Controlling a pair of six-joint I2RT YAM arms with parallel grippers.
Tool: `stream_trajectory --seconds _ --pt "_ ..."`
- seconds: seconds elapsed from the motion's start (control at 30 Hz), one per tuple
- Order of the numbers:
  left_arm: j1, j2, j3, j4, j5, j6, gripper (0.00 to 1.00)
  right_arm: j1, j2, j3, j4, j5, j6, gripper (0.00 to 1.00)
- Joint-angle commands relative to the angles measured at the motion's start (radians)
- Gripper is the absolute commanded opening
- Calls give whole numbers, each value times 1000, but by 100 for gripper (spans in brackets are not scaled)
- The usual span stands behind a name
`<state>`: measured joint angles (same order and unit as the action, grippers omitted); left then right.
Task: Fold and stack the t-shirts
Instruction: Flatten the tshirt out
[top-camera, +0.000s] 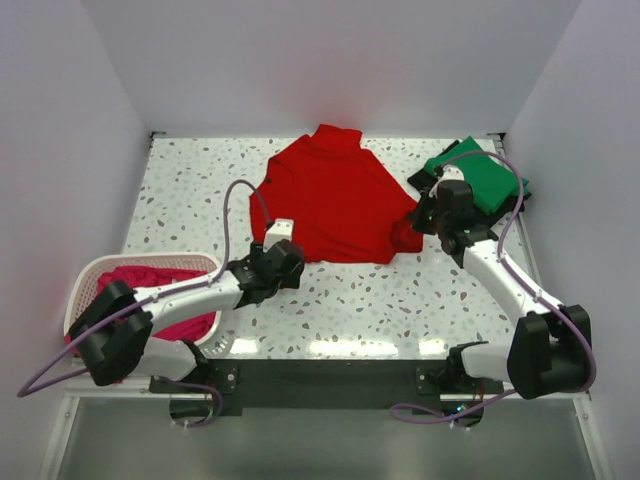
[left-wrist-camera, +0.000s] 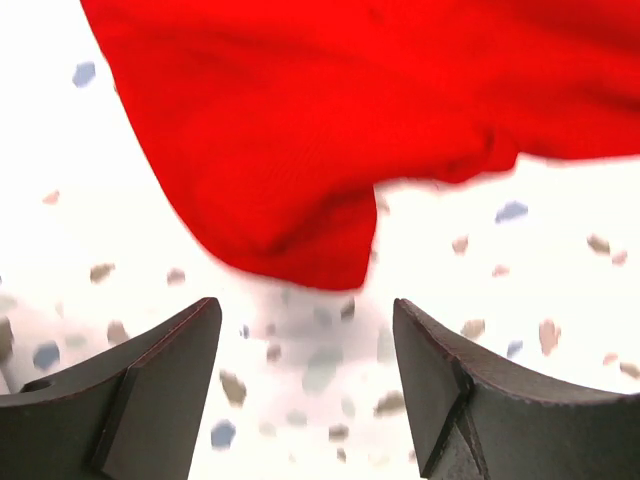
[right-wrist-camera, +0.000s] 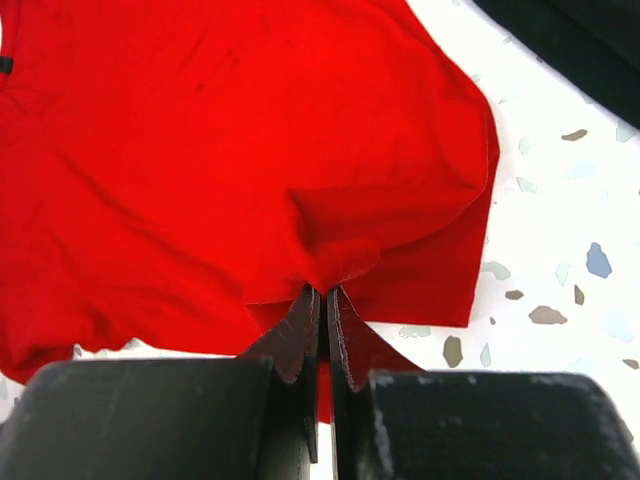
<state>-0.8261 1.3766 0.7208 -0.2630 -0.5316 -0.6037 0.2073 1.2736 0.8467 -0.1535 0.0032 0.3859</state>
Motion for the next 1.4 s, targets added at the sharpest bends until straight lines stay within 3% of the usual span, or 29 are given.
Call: stream_trajectory --seconds 0.0,0.17,0.5,0.97,1.17,1.27,1.37 --pt "-44 -106 -59 -47 -13 -149 74 -3 -43 6 45 -22 8 0" --pt "-45 -157 -165 73 59 -177 72 -3 -63 -1 45 -25 10 0" --pt "-44 -21 -150 237 90 -163 66 -3 -76 -9 45 -25 8 0" --pt "5 133 -100 237 1 -179 61 -2 -74 -8 51 -23 8 0" --pt "21 168 -89 220 -56 -186 50 -2 -69 -8 55 -29 8 0" --pt "25 197 -78 222 -71 -186 39 -2 -72 -12 58 -34 8 0" --pt "28 220 -69 214 -90 -189 22 -2 -69 -12 60 -35 10 0"
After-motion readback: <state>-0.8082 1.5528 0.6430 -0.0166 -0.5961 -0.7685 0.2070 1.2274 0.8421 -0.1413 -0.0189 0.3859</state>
